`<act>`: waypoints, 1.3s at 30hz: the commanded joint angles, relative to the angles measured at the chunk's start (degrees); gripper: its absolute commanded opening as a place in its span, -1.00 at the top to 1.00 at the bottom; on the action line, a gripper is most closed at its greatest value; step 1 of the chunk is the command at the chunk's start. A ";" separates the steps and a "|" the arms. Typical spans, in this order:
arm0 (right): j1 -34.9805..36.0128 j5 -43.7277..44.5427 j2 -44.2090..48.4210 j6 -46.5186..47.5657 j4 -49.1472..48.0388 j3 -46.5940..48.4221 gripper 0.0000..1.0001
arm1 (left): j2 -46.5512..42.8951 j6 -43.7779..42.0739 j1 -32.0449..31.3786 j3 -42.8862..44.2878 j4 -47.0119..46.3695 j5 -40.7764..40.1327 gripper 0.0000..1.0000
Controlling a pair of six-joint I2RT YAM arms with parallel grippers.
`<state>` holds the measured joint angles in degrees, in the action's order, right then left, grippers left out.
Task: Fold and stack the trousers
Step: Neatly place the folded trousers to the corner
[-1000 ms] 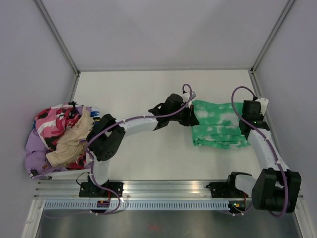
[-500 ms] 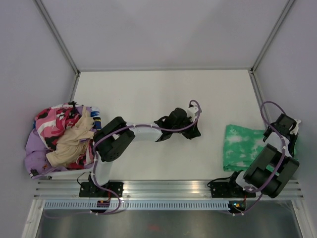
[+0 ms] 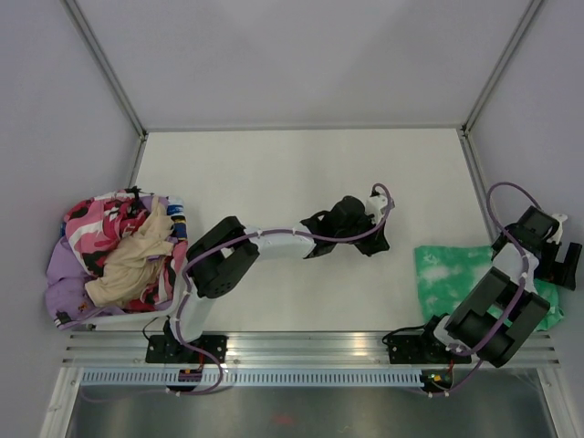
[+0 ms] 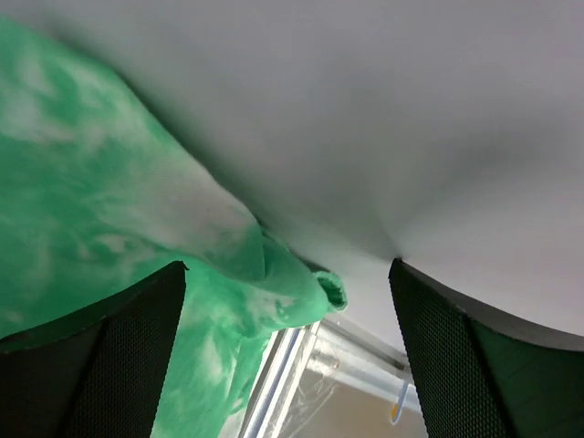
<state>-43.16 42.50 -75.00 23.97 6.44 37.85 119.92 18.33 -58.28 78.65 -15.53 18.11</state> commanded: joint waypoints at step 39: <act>39.89 -28.28 -4.36 -23.17 34.86 16.65 -0.55 | -24.29 4.70 26.90 -13.77 29.51 -12.04 0.95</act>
<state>-6.02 11.97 -77.60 -0.60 37.08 51.13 99.31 23.27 -31.79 68.49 14.48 7.81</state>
